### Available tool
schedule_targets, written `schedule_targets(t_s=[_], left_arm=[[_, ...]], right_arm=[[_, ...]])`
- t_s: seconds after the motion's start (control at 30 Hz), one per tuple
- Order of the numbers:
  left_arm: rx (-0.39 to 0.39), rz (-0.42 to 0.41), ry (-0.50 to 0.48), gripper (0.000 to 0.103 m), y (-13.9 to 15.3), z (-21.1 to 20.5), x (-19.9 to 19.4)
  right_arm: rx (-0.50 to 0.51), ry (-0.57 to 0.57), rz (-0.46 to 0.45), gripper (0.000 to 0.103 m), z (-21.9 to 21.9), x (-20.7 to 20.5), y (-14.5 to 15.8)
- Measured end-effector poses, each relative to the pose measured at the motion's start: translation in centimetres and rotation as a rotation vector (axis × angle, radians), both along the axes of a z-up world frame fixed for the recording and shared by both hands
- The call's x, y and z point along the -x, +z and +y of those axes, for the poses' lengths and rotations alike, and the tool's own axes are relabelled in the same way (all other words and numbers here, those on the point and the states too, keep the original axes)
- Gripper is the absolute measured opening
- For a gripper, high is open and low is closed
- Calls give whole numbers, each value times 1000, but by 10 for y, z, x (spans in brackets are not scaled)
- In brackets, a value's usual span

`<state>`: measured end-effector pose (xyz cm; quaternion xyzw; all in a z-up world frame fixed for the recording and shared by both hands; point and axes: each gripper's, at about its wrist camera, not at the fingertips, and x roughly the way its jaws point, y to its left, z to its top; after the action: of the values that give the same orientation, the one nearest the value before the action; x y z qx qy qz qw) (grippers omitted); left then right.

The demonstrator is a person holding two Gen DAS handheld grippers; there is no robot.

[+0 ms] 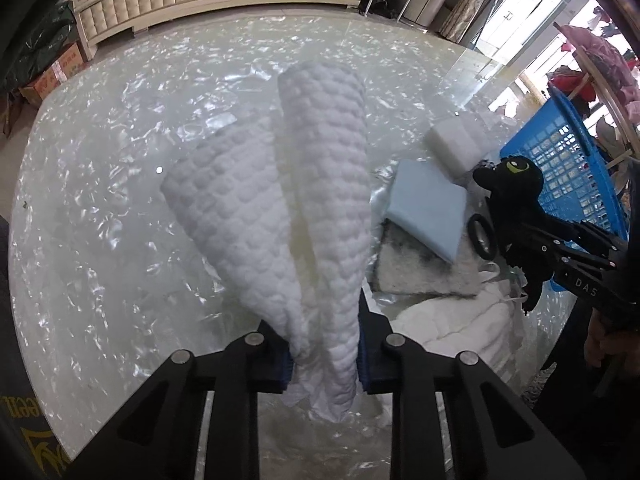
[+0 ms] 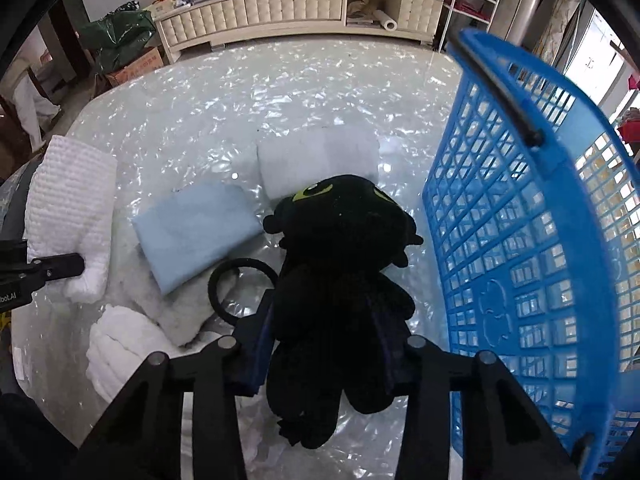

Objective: Organize soft objects
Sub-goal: 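Lift the black plush toy with the right tool and carry it over the blue basket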

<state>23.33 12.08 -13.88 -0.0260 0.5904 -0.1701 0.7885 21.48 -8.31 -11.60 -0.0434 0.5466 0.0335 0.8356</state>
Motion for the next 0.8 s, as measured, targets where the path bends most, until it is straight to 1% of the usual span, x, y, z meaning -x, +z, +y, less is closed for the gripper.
schedule_targets(t_s=[0.2, 0.33, 0.4, 0.6, 0.8], left_arm=[[14, -25, 3, 22, 20, 0, 17], [44, -41, -8, 22, 35, -2, 36], [48, -53, -11, 22, 43, -8, 44], [56, -114, -13, 22, 74, -28, 64], [52, -164, -23, 22, 99, -46, 86]], right_arm=[[1, 23, -50, 39, 3, 14, 17], [-5, 42, -79, 39, 6, 32, 36], [-8, 50, -93, 39, 13, 35, 41], [-17, 79, -144, 39, 9, 56, 66], [2, 107, -232, 39, 6, 75, 101]])
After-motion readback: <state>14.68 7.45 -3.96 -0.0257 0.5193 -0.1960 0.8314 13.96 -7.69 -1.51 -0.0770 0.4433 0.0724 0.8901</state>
